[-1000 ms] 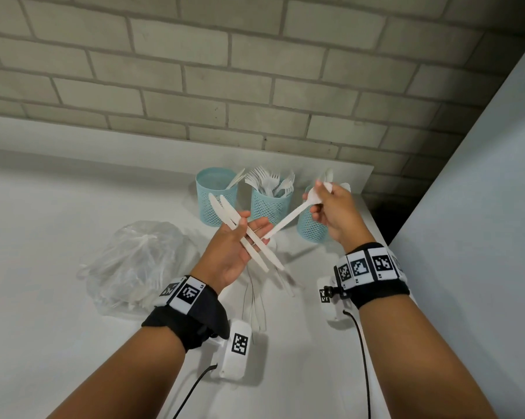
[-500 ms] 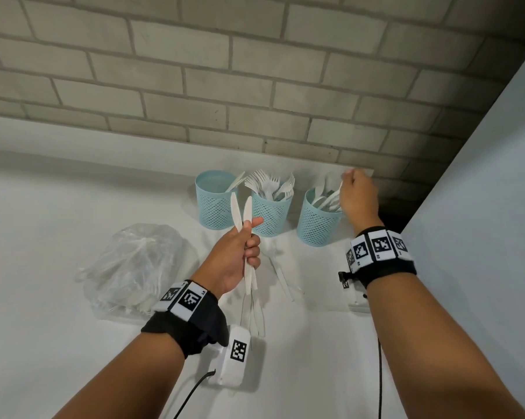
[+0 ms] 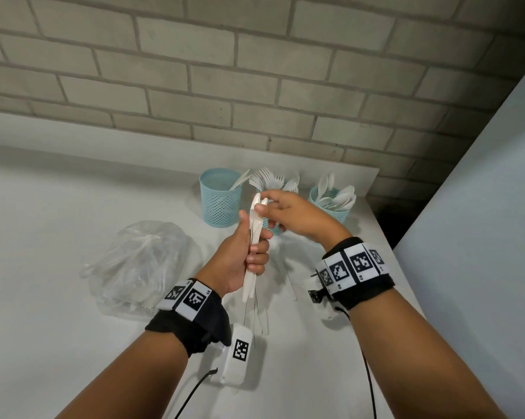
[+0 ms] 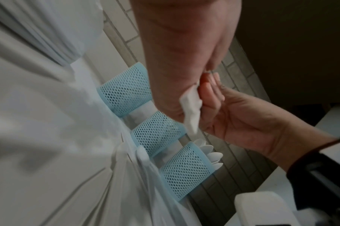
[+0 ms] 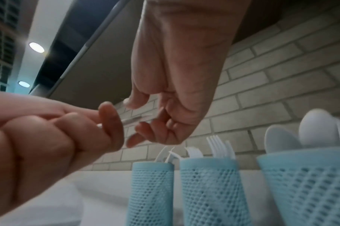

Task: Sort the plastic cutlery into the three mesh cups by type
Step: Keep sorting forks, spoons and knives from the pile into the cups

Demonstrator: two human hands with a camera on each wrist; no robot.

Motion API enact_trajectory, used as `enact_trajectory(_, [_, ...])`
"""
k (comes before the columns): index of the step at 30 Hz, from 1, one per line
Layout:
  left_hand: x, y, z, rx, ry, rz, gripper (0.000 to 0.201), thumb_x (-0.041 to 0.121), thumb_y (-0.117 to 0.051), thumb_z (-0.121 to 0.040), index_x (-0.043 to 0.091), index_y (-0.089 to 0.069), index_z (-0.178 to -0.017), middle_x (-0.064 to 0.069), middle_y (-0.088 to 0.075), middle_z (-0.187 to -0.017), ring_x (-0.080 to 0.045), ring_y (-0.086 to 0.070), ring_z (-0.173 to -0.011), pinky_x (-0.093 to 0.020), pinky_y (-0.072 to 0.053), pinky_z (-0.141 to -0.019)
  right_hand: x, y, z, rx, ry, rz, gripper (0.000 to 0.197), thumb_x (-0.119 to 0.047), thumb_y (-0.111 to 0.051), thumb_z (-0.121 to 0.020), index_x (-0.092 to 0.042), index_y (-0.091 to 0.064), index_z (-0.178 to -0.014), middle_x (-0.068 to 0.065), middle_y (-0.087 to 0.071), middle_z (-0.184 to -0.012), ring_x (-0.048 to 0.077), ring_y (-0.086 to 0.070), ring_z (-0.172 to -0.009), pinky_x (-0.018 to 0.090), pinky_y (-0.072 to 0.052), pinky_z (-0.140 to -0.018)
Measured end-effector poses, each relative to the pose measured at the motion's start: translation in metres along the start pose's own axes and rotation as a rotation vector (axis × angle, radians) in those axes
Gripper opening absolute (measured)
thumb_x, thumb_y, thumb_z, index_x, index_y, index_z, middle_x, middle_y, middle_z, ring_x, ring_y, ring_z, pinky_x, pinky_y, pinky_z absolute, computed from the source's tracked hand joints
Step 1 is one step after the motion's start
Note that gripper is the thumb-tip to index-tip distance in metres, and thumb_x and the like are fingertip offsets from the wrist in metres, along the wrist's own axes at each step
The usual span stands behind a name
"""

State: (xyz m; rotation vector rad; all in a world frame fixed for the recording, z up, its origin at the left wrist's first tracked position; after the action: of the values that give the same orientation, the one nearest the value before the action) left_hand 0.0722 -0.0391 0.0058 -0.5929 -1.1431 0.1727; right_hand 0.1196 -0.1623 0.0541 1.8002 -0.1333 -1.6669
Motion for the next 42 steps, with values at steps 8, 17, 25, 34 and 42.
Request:
enact_trajectory(8, [0.001, 0.012, 0.005, 0.078, -0.028, -0.13, 0.046, 0.053, -0.03, -0.095, 0.014, -0.052, -0.085, 0.007, -0.027, -0.054, -0.004, -0.024, -0.041, -0.015, -0.023, -0.04, -0.001, -0.007, -0.027, 0.157, -0.017, -0.269, 0.011, -0.008, -0.056, -0.093, -0.016, -0.054, -0.085, -0.006, -0.065, -0.06, -0.001, -0.048, -0.04, 0.013, -0.036, -0.039])
enact_trajectory(17, [0.003, 0.037, 0.0, 0.307, -0.071, -0.178, 0.026, 0.033, -0.04, -0.099, 0.016, -0.052, -0.084, 0.007, -0.035, -0.056, -0.005, -0.028, -0.046, -0.016, -0.026, -0.045, -0.049, 0.036, -0.064, 0.836, 0.251, -0.387, 0.014, -0.013, -0.05, -0.096, -0.016, -0.044, -0.084, 0.013, -0.063, -0.081, 0.008, -0.052, -0.048, 0.018, -0.049, -0.047])
enact_trajectory(25, [-0.001, 0.044, -0.003, 0.382, -0.011, -0.266, 0.023, 0.027, -0.045, -0.098, 0.017, -0.056, -0.081, 0.006, -0.044, -0.064, -0.006, -0.036, -0.053, -0.016, -0.03, -0.047, -0.03, -0.007, -0.104, 0.675, 0.192, -0.12, 0.008, -0.013, -0.051, -0.096, -0.009, -0.046, -0.091, 0.006, -0.058, -0.077, 0.01, -0.056, -0.053, 0.029, -0.054, -0.061])
enact_trajectory(34, [-0.009, 0.04, 0.001, 0.314, 0.103, -0.63, 0.021, 0.025, -0.052, -0.094, 0.012, -0.05, -0.079, 0.0, -0.045, -0.069, -0.01, -0.036, -0.057, -0.019, -0.027, -0.053, -0.04, 0.022, -0.077, 0.403, 0.046, -0.132, 0.014, 0.002, -0.051, -0.091, -0.01, -0.054, -0.098, 0.004, -0.058, -0.083, 0.014, -0.063, -0.061, 0.019, -0.053, -0.051])
enact_trajectory(42, [-0.027, 0.015, 0.006, 0.109, 0.314, -1.399, 0.051, 0.044, -0.053, -0.09, 0.005, -0.048, -0.123, -0.009, -0.056, -0.113, -0.024, -0.057, -0.099, -0.03, -0.05, -0.077, -0.046, 0.057, 0.003, -0.152, -0.198, 0.126, 0.015, -0.008, -0.063, -0.087, -0.01, -0.059, -0.101, 0.003, -0.068, -0.089, 0.014, -0.067, -0.079, 0.029, -0.054, -0.075])
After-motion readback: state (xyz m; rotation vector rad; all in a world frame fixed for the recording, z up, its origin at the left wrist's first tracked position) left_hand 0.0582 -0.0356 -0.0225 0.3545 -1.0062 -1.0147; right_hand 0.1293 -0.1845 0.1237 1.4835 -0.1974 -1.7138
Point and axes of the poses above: each hand's wrist, its own z-axis away from the middle knuckle, its own y-axis out of the back of the hand, x = y × z, the point moved 1 cm from there along -z, towards the middle knuckle
